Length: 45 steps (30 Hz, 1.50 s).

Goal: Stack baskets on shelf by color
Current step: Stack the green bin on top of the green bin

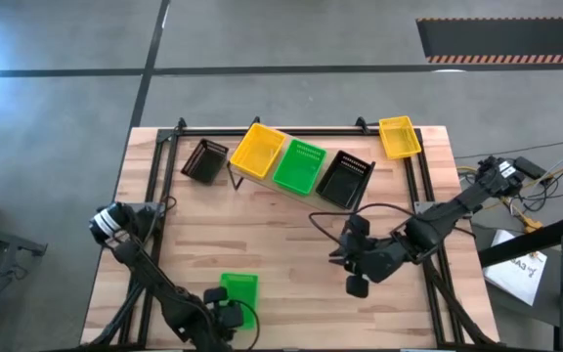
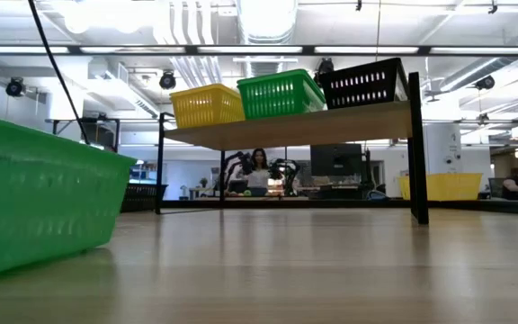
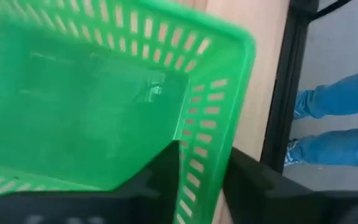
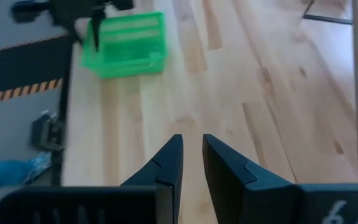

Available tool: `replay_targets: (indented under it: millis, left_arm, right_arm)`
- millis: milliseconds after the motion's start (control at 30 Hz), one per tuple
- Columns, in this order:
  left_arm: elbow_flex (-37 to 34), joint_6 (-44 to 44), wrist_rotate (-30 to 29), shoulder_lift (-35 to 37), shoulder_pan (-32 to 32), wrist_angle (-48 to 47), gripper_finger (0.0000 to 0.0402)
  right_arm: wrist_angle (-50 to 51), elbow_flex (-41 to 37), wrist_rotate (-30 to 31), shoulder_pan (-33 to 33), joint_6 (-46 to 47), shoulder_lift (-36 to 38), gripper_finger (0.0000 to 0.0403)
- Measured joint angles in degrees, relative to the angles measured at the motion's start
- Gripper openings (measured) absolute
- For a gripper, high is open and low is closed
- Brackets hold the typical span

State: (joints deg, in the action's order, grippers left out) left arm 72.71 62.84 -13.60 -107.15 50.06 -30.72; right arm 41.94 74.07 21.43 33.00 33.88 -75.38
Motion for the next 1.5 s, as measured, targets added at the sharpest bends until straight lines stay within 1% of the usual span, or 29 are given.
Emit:
replay_targets:
  millis: [67, 100, 133, 233, 333, 467, 533, 600, 700, 833, 933, 1067, 1167, 1267, 1433, 1500]
  left_arm:
    - [0.1, -1.9, 1.0, 0.9, -1.1, 0.1, 0.0032]
    - [0.1, -3.2, 1.7, 1.4, -1.9, 0.1, 0.0017]
    - [0.1, -4.1, 2.8, 2.0, -2.6, 0.1, 0.0011]
    - [0.1, -8.5, 7.1, 5.0, -5.6, 0.1, 0.0008]
    - [0.8, -14.1, 11.2, 9.4, -9.1, 0.0, 0.0001]
    - [4.5, -22.3, 15.4, 15.9, -14.6, 0.2, 0.0000]
    - [7.0, -27.1, 15.9, 18.3, -17.4, 0.3, 0.0000]
    - [9.6, -32.0, 16.1, 19.7, -20.2, -0.1, 0.0000]
    - [14.3, -39.6, 15.6, 20.7, -24.8, -1.2, 0.0000]
    - [20.0, -50.0, 11.9, 20.9, -31.4, -4.6, 0.0000]
    - [22.4, -57.0, 8.3, 20.9, -36.7, -5.9, 0.0000]
    - [23.1, -67.0, 4.5, 20.9, -43.8, -5.9, 0.0000]
    - [23.1, -74.7, 4.1, 19.9, -49.1, -5.8, 0.0000]
    - [22.9, -79.7, 4.5, 18.3, -53.0, -5.9, 0.0000]
    - [22.9, -84.8, 7.5, 15.7, -55.0, -7.0, 0.0000]
    - [22.9, -86.7, 7.6, 14.8, -55.1, -9.7, 0.0000]
  right_arm:
    - [3.6, 2.5, -0.8, 1.2, 0.1, 0.2, 0.0053]
    - [5.6, 3.9, -0.8, 1.9, 0.2, 0.3, 0.0053]
    - [7.3, 5.2, -0.8, 2.7, 0.2, 0.3, 0.0053]
    - [12.8, 8.9, -0.8, 5.2, 1.5, 0.8, 0.0053]
    - [18.2, 11.9, -0.8, 7.9, 4.2, 1.0, 0.0053]
    - [23.3, 13.7, -0.4, 12.1, 6.4, 1.6, 0.0053]
    - [24.5, 13.7, -0.3, 13.9, 6.7, 2.0, 0.0053]
    - [25.8, 13.5, 1.4, 15.4, 6.9, 2.2, 0.0053]
    - [27.7, 13.2, 6.0, 17.4, 8.7, 2.2, 0.0053]
    - [30.1, 13.1, 10.6, 19.4, 10.9, 2.2, 0.0053]
    - [30.9, 13.0, 13.1, 20.4, 11.7, 2.2, 0.0053]
    - [31.1, 13.0, 15.7, 20.7, 11.8, 2.2, 0.0053]
    - [31.1, 13.0, 18.6, 20.7, 12.8, 2.2, 0.0053]
    - [31.1, 13.0, 22.0, 20.6, 14.4, 2.2, 0.0053]
    - [31.1, 13.0, 27.1, 20.6, 19.5, 2.2, 0.0053]
    - [31.1, 13.0, 28.7, 20.6, 21.9, 2.2, 0.0053]
